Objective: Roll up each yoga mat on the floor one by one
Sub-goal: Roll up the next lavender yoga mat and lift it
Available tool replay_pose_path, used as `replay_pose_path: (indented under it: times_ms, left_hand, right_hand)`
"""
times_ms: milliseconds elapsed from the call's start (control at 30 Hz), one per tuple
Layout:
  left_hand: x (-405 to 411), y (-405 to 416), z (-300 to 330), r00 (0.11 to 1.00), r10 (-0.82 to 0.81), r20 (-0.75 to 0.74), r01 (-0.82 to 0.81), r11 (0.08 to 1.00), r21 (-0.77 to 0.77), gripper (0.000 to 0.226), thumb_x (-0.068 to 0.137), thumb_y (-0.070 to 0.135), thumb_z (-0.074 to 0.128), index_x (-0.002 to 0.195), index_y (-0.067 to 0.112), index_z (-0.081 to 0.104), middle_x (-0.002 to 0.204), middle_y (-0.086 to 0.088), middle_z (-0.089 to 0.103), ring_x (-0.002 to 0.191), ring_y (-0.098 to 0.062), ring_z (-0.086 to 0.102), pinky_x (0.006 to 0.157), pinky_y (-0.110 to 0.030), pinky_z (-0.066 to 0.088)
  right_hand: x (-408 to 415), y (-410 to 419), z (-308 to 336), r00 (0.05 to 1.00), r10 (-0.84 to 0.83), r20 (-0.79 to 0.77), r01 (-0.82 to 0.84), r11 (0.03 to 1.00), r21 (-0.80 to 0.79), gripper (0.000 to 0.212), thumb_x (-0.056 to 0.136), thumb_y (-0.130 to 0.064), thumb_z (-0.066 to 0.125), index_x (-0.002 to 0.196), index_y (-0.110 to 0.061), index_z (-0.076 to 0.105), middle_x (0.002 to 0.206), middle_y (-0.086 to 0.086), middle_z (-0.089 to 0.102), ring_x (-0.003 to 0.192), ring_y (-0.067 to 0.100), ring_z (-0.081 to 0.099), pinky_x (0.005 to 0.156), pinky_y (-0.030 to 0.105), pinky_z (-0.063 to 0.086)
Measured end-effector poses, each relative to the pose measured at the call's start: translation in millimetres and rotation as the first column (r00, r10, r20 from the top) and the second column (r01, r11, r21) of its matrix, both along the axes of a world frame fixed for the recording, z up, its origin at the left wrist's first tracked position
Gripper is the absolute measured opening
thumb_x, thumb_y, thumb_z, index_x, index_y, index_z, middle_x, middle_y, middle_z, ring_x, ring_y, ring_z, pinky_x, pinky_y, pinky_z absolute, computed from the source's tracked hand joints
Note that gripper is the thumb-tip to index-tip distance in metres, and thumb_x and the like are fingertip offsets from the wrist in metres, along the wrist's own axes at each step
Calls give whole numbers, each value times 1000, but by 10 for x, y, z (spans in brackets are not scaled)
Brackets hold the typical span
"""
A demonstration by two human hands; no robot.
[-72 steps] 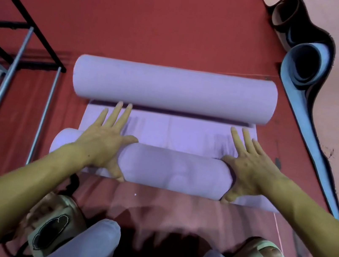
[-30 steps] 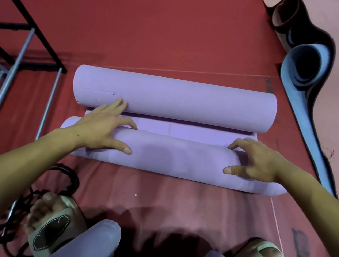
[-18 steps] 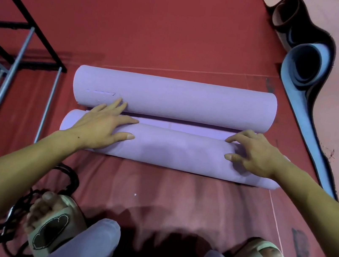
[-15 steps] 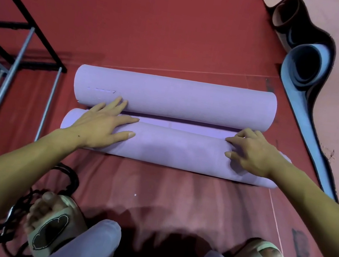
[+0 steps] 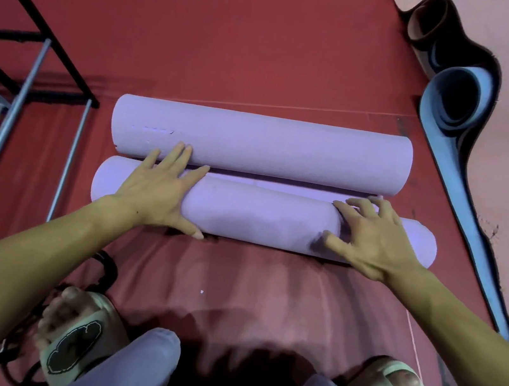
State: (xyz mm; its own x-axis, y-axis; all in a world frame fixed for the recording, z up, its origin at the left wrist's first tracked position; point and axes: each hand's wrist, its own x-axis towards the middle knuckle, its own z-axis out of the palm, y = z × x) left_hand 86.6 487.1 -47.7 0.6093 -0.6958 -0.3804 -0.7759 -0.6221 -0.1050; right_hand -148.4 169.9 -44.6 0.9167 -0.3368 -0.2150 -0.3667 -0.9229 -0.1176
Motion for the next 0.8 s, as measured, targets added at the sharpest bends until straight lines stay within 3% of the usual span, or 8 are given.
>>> replay_pose_path:
  times_ms: [200, 300, 367, 433, 533, 600, 700, 800]
  left_hand:
    - [-47, -22, -13, 995, 39, 91, -31, 996, -87, 146, 53, 107, 46, 166, 20, 15, 174, -16, 2, 162, -26, -9, 127, -58, 6]
    - [-62, -8, -44, 993, 33, 115, -18, 991, -130, 139, 53, 101, 58, 158, 16, 28, 173, -17, 10, 162, -27, -2, 126, -59, 11]
    - [-55, -5, -55, 993, 11, 120, 1, 996, -93, 136, 51, 97, 65, 155, 18, 30, 173, -18, 8, 162, -30, -3, 125, -61, 13]
    - [-22, -31, -27, 992, 22, 121, -15, 998, -59, 135, 47, 94, 72, 154, 23, 28, 173, -19, 1, 161, -32, -7, 124, -62, 13]
    - [29, -114, 29, 992, 41, 117, -43, 999, 20, 141, 42, 91, 78, 153, 27, 20, 170, -25, -8, 160, -35, -11, 124, -63, 10]
    - [37, -161, 34, 990, 40, 138, -51, 996, 77, 145, 42, 87, 82, 155, 26, 15, 169, -28, -11, 160, -38, -11, 124, -63, 11]
    - [63, -214, 40, 987, 34, 156, -44, 997, 60, 137, 45, 76, 88, 153, 27, 20, 168, -29, -10, 159, -41, -3, 124, -61, 17]
    - [105, -188, 80, 997, 47, 64, -46, 999, -12, 128, 45, 70, 89, 151, 32, 27, 169, -26, -9, 159, -38, 2, 123, -58, 23]
  right_hand:
    - [39, 3, -77, 998, 69, 16, -67, 995, -72, 108, 68, -94, 50, 142, -15, 57, 126, 10, 53, 111, 35, 47, 104, 53, 46]
    - [63, -39, -72, 997, 71, -11, -72, 995, -64, 110, 69, -92, 54, 147, -14, 51, 131, 10, 55, 115, 33, 50, 101, 50, 49]
    - [79, -38, -78, 998, 50, 30, -50, 998, -27, 103, 73, -83, 64, 144, -10, 49, 131, 12, 59, 117, 34, 52, 103, 48, 46]
    - [76, -29, -109, 996, 64, 61, -61, 997, -41, 98, 76, -82, 60, 139, -7, 49, 129, 14, 61, 116, 35, 54, 105, 48, 43]
    - [86, -62, -199, 993, 116, 1, -115, 987, -112, 119, 65, -93, 56, 144, -6, 44, 141, 15, 54, 129, 38, 50, 117, 55, 33]
    - [129, -83, -265, 990, 133, -55, -140, 977, -163, 134, 53, -91, 72, 149, -4, 38, 146, 17, 48, 135, 40, 46, 121, 59, 28]
    - [186, -109, -278, 991, 113, -77, -124, 977, -173, 131, 48, -73, 90, 151, -7, 41, 142, 13, 53, 130, 39, 50, 117, 53, 33]
    - [202, -152, -234, 992, 122, -30, -125, 982, -139, 122, 48, -71, 89, 147, -13, 48, 136, 10, 61, 123, 38, 57, 109, 50, 41]
